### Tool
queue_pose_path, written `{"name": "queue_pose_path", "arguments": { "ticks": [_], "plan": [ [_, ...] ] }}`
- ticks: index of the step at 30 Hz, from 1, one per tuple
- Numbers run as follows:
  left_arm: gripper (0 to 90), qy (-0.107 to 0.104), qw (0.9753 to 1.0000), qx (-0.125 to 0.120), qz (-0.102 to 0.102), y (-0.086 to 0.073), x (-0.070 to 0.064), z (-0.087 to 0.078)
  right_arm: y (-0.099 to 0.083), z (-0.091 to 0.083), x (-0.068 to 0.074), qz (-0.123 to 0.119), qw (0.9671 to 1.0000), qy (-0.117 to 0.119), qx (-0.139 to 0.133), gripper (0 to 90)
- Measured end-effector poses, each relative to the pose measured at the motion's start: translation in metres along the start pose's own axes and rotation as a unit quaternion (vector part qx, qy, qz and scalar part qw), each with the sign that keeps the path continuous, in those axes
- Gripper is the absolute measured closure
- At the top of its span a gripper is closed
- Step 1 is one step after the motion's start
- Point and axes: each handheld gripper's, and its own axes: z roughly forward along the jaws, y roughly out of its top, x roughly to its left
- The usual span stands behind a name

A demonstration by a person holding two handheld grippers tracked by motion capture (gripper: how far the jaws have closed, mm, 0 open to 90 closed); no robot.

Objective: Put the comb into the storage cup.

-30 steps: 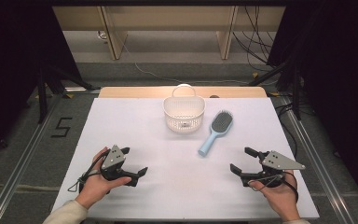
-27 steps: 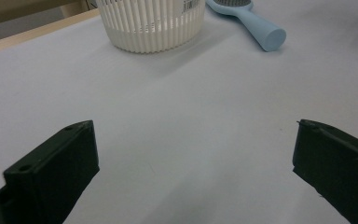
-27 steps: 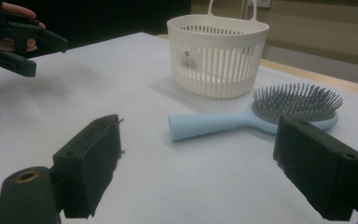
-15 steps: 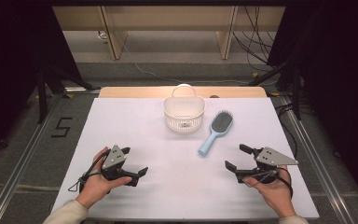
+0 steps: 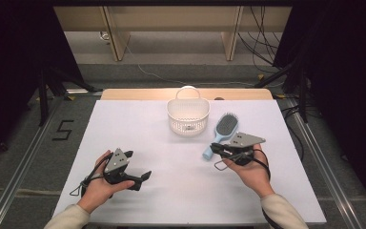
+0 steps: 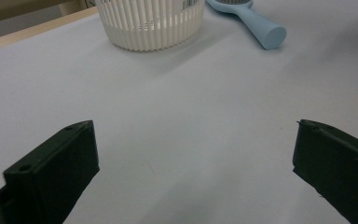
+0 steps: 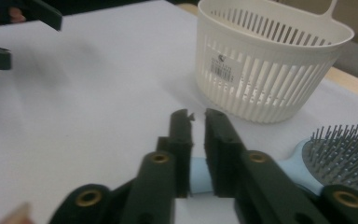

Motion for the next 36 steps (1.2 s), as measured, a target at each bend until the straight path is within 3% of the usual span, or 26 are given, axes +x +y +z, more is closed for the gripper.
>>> {"name": "queue_pose_path", "arguments": {
  "ticks": [1,2,3,6,8,9,14,36],
  "plan": [
    [0.0,0.000,1.0000,-0.001,0.000,0.000,0.000,0.000,0.000,0.000,0.000,0.000,1.0000,0.000,0.000,87.9],
    [0.0,0.000,1.0000,-0.001,0.000,0.000,0.000,0.000,0.003,0.012,-0.002,0.006,0.9998,0.006,0.020,90.0],
    [0.0,0.001,1.0000,-0.001,0.000,0.000,0.000,0.000,0.003,0.012,-0.002,0.006,0.9998,0.006,0.020,90.0],
    [0.0,0.002,1.0000,0.000,-0.001,0.000,0.001,0.000,0.007,0.035,-0.004,0.015,0.9983,0.009,0.055,90.0],
    [0.0,0.002,1.0000,0.000,-0.002,0.000,0.001,0.000,0.007,0.038,-0.004,0.016,0.9980,0.008,0.060,90.0],
    [0.0,0.001,1.0000,0.001,-0.001,0.000,0.001,0.000,0.007,0.047,-0.004,0.019,0.9965,0.007,0.081,90.0],
    [0.0,0.002,1.0000,0.002,-0.002,-0.001,0.001,0.000,0.007,0.060,-0.007,0.027,0.9942,0.005,0.104,90.0],
    [0.0,0.002,1.0000,0.004,0.000,-0.001,0.001,0.000,0.005,0.069,-0.008,0.036,0.9877,0.003,0.152,90.0]
  ]
}}
